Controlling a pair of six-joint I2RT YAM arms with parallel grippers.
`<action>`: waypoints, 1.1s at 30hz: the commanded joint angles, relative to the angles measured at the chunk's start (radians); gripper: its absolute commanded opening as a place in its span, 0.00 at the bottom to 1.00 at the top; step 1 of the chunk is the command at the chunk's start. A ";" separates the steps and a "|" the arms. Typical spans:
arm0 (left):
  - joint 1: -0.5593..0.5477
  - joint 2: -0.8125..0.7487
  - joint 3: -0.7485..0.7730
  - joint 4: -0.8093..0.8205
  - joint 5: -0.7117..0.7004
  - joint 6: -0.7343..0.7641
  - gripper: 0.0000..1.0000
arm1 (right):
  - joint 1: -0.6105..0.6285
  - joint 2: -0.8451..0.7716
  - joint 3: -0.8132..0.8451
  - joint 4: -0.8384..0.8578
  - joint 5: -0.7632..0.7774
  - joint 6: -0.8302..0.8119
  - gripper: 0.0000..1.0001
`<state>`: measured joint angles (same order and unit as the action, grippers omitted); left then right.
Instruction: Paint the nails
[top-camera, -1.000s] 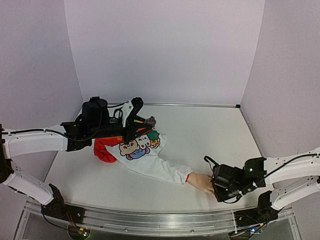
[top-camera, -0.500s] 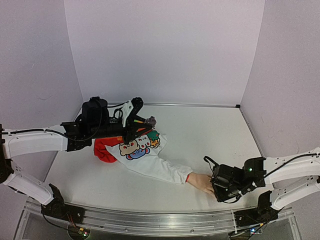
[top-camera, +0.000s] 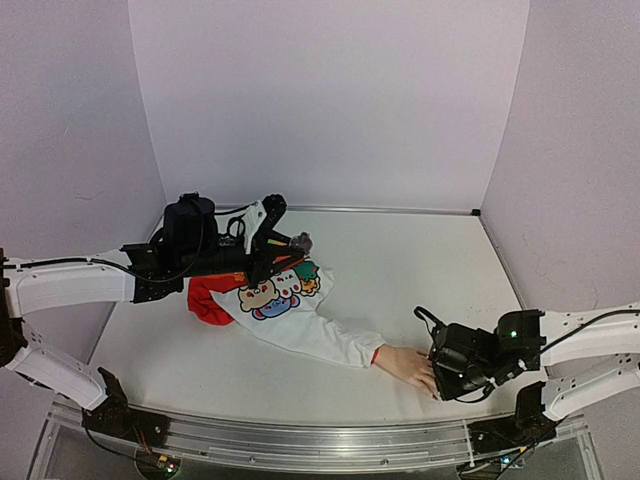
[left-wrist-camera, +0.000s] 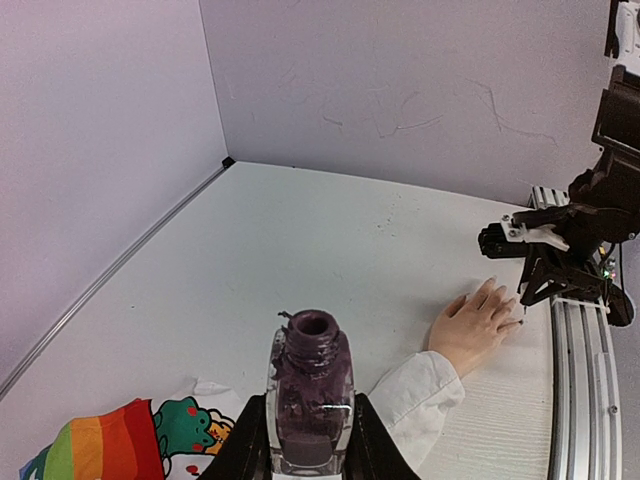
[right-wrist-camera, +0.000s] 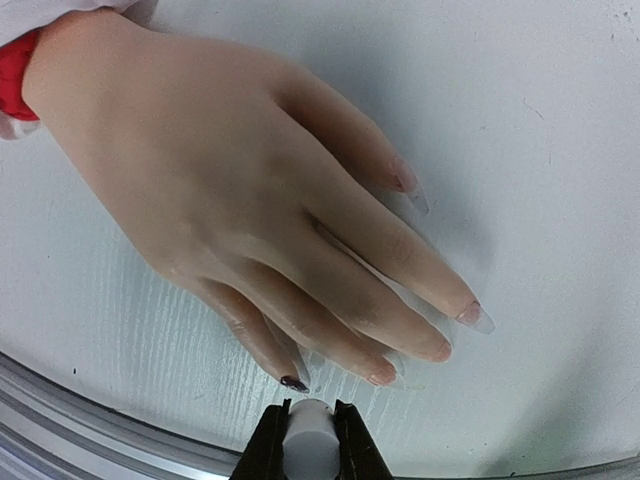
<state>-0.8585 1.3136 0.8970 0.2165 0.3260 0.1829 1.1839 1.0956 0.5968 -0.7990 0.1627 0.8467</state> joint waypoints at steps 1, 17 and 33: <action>-0.002 -0.031 0.029 0.027 -0.005 -0.002 0.00 | 0.005 -0.023 0.031 -0.033 0.021 -0.003 0.00; -0.002 -0.046 0.020 0.020 -0.010 -0.003 0.00 | 0.005 0.061 0.020 0.073 0.011 -0.005 0.00; -0.002 -0.042 0.021 0.020 -0.008 -0.002 0.00 | 0.005 -0.053 -0.021 0.041 0.023 0.035 0.00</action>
<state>-0.8585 1.3003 0.8970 0.2157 0.3229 0.1829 1.1839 1.0889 0.5766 -0.7285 0.1463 0.8551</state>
